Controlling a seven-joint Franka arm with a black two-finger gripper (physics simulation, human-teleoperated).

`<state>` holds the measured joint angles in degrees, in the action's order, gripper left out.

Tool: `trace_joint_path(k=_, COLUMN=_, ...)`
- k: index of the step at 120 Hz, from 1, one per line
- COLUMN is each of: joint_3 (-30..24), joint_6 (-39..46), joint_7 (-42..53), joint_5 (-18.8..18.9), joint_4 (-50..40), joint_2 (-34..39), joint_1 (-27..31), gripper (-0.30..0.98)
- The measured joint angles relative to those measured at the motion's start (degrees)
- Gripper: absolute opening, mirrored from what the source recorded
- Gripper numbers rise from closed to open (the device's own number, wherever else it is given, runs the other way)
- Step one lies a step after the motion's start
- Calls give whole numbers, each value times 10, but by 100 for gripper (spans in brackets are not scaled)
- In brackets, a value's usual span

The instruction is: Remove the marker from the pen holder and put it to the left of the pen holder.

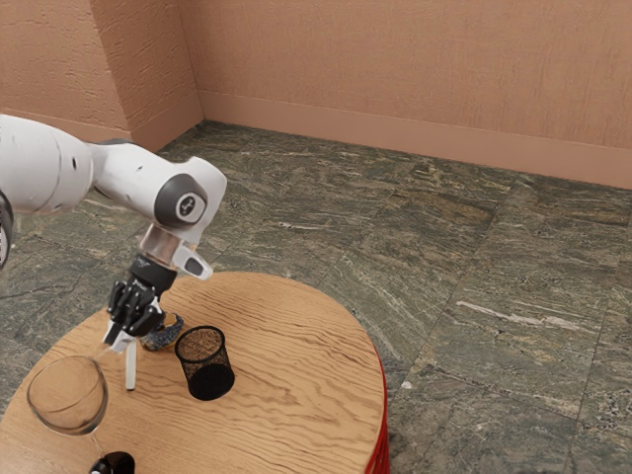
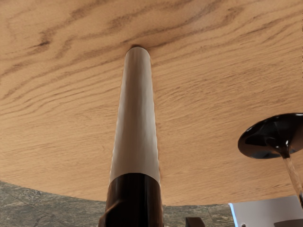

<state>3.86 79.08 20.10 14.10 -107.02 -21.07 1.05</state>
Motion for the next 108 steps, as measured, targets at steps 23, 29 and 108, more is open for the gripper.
trace_joint_path(k=23, joint_3=-31, joint_6=5, joint_7=4, joint_5=15, joint_4=11, joint_2=-4, joint_1=-3, gripper=27)
trace_joint_path(k=29, joint_3=-37, joint_6=7, joint_7=5, joint_5=19, joint_4=11, joint_2=-4, joint_1=-4, gripper=30)
trace_joint_path(k=108, joint_3=-43, joint_6=26, joint_7=3, joint_5=-75, joint_4=181, joint_2=201, joint_1=-8, gripper=60)
